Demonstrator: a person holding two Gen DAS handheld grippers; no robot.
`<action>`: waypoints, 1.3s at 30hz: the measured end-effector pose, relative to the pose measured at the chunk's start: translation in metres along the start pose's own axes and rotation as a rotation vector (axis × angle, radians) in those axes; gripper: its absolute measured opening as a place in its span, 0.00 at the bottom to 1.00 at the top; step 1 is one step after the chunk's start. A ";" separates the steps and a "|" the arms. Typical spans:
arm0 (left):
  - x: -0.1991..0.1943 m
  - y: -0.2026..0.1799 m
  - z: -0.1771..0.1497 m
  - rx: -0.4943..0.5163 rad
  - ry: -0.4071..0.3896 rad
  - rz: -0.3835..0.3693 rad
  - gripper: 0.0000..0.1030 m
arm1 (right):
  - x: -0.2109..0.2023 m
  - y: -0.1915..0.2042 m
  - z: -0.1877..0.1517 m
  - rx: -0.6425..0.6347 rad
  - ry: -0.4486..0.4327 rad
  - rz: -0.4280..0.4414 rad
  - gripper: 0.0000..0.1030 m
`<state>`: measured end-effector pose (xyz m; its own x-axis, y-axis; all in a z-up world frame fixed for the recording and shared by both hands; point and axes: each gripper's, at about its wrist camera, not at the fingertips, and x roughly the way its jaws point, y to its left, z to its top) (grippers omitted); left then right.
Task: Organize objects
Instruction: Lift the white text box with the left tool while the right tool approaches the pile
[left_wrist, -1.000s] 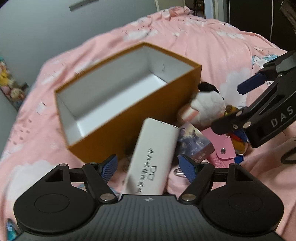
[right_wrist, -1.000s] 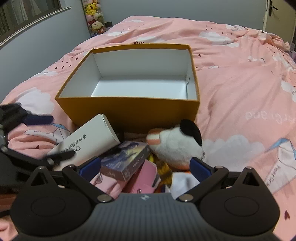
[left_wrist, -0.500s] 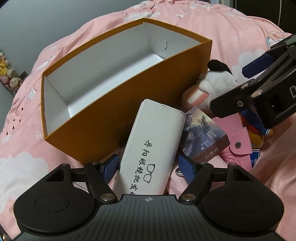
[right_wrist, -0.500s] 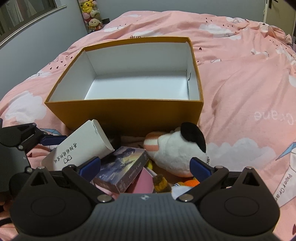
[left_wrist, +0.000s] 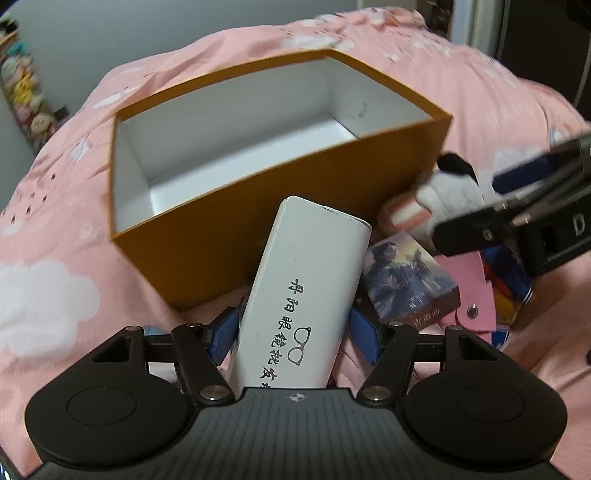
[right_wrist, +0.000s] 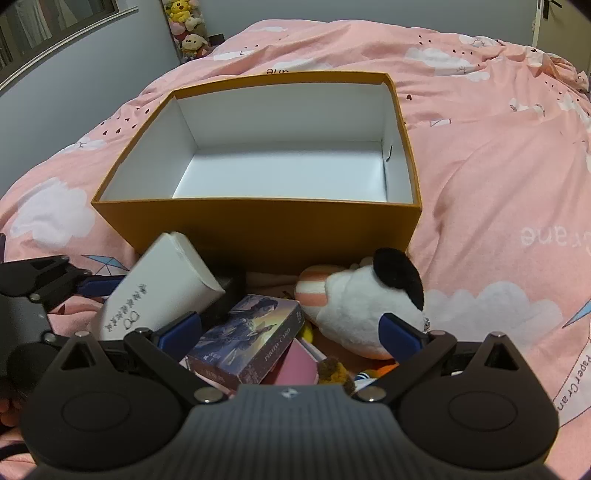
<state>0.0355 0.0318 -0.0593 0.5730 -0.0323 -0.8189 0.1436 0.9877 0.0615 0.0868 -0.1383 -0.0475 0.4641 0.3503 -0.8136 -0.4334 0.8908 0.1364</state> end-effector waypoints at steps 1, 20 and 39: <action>-0.003 0.005 0.001 -0.020 -0.005 -0.006 0.73 | 0.000 0.000 0.000 0.002 -0.001 -0.001 0.99; -0.029 0.041 -0.003 -0.208 -0.014 0.015 0.74 | 0.002 0.018 0.004 -0.060 0.004 0.063 0.89; 0.001 -0.034 -0.007 0.213 0.037 0.174 0.85 | 0.007 0.008 0.006 0.022 0.019 0.079 0.89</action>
<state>0.0254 -0.0009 -0.0665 0.5744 0.1441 -0.8058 0.2149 0.9233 0.3183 0.0911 -0.1274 -0.0483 0.4141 0.4143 -0.8105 -0.4506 0.8669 0.2130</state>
